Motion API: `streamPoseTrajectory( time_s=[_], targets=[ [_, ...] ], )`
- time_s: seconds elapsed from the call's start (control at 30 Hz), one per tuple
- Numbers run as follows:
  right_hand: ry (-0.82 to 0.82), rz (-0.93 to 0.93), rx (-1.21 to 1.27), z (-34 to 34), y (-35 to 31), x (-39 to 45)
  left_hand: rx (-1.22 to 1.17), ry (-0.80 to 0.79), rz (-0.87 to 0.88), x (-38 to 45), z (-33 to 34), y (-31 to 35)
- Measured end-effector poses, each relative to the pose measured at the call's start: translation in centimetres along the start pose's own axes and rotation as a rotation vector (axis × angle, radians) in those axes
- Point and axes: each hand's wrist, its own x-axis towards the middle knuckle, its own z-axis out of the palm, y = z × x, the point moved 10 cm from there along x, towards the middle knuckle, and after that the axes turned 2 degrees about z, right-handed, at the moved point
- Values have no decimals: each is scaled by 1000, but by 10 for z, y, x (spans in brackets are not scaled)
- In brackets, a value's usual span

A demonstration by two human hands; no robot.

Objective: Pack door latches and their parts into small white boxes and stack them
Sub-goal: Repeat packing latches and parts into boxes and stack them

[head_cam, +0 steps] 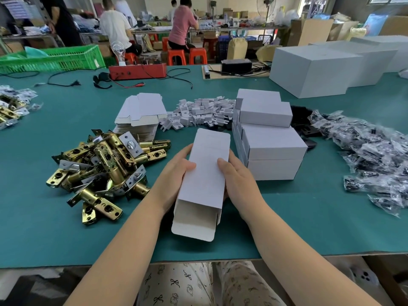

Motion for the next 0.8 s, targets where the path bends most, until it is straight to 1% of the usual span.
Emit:
streamPoseTrajectory(
  time_s=[0.13, 0.27, 0.37, 0.43, 0.5, 0.57, 0.63, 0.7, 0.8],
  targets=[
    [7, -30, 124, -3, -6, -2, 145, 129, -4, -2, -13, -2],
    [3, -33, 155, -5, -8, -2, 173, 136, -32, -3, -10, -2],
    [26, 2, 156, -7, -4, -1, 180, 144, -28, -3, -11, -1],
    [-2, 52, 198, -5, -1, -1, 120, 105, -42, -3, -10, -4],
    [-56, 162, 265, -2, 6, -1, -18, 64, -68, -4, -10, -7],
    [-73, 292, 319, -3, 14, -5, -62, -39, -12, -2, -4, -2],
    [-96, 350, 341, -1, 18, -7, -39, -163, 52, -2, 6, 0],
    [-148, 313, 342, 5, 15, -6, -7, -197, 80, -2, 11, -1],
    [-146, 218, 167, 7, 13, -4, 49, -147, 56, -3, 10, -6]
  ],
)
